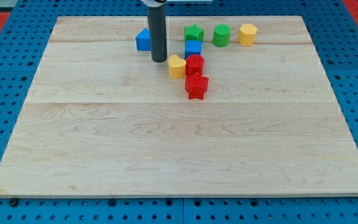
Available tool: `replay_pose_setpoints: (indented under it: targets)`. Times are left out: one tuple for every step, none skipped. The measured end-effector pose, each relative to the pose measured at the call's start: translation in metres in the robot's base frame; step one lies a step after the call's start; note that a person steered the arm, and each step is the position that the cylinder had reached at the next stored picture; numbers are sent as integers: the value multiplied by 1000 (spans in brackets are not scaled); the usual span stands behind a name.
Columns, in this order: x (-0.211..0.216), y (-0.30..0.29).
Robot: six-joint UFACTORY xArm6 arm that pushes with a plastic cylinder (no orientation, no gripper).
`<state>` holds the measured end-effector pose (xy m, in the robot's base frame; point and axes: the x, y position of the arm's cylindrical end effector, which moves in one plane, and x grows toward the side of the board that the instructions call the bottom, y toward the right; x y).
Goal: Move your arm towards the red star
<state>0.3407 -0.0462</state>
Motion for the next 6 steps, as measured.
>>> replay_pose_setpoints:
  targets:
    - [29, 4]
    - [26, 12]
    - [12, 36]
    - [5, 52]
    - [25, 33]
    - [53, 1]
